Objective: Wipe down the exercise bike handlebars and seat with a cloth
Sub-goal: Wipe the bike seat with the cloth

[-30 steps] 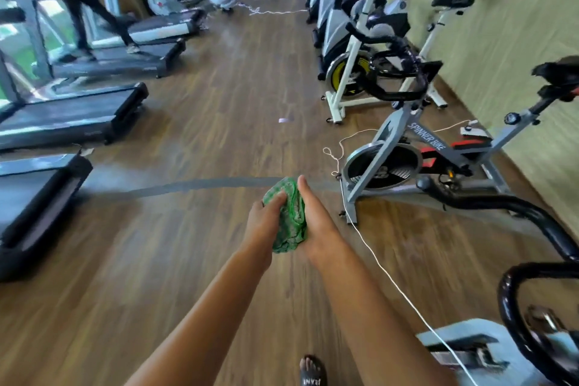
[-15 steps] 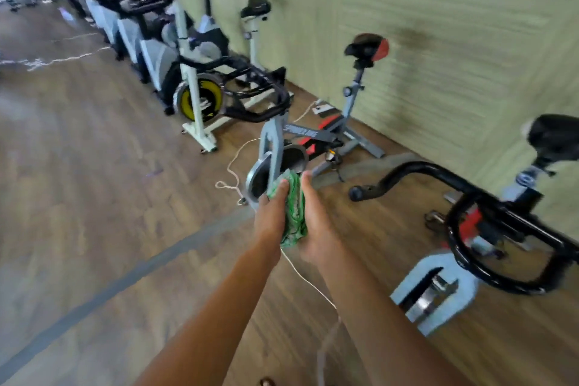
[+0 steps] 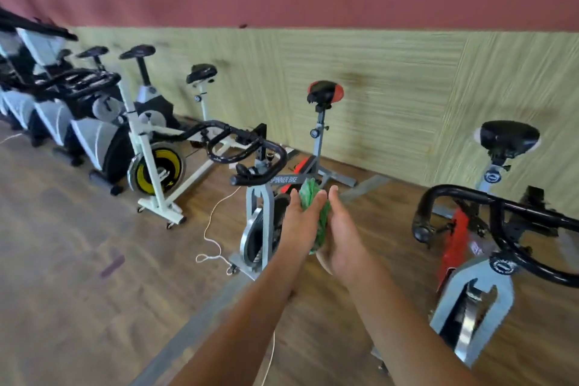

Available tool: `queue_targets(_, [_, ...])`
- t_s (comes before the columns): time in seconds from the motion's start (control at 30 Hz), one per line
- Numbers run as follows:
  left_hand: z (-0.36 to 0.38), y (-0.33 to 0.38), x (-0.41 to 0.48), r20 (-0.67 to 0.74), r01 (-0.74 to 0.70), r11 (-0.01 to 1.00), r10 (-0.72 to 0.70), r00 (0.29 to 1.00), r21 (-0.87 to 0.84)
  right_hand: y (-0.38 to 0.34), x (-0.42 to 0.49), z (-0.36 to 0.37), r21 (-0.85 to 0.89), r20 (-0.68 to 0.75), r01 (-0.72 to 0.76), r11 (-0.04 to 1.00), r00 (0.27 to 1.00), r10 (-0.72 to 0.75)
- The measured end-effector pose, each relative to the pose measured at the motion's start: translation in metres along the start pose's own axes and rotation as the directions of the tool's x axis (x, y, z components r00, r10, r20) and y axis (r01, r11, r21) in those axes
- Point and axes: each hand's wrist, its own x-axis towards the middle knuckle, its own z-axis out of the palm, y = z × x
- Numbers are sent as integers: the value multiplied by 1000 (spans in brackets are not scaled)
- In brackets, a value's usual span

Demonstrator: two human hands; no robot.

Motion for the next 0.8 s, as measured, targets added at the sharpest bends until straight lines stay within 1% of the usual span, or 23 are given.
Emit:
queue_targets(0.07, [-7,0,25,33,19,999,-18,999,-30,-5,9,14,11,-13,43,999,999,-42])
queue_targets(0.2, [-2,22,53,76,0,999,3,997,-35,-24,29,29,32,-66,96,995,993,-93])
queue_targets(0.3, [13,33,79,177,-3,997,16,984,-75,-47,52,29,85,-101,126,988,988,-118])
queue_targets(0.37, [23,42,99,232,-1,997,19,973,-77,-69,69,24,115,-89,126,985,989,-117])
queue_targets(0.43, [34,55,123,220,12,997,5,976,-76,-93,86,18,121,-52,121,985,992,-115])
queue_targets(0.53, [51,75,162,147,96,983,-73,986,-157,-126,115,9,144,-8,109,984,994,-109])
queue_targets(0.6, [63,88,187,173,161,950,-116,978,-270,-147,137,4,179,8,102,979,994,-105])
queue_targets(0.67, [66,99,202,252,245,875,-147,956,-417,-161,152,1,186,27,124,975,991,-132])
queue_targets(0.73, [72,111,226,350,345,793,-179,920,-502,-179,178,-8,99,20,135,986,990,-138])
queue_targets(0.8, [73,121,247,424,407,751,-186,886,-520,-196,201,-13,0,-43,137,991,990,-137])
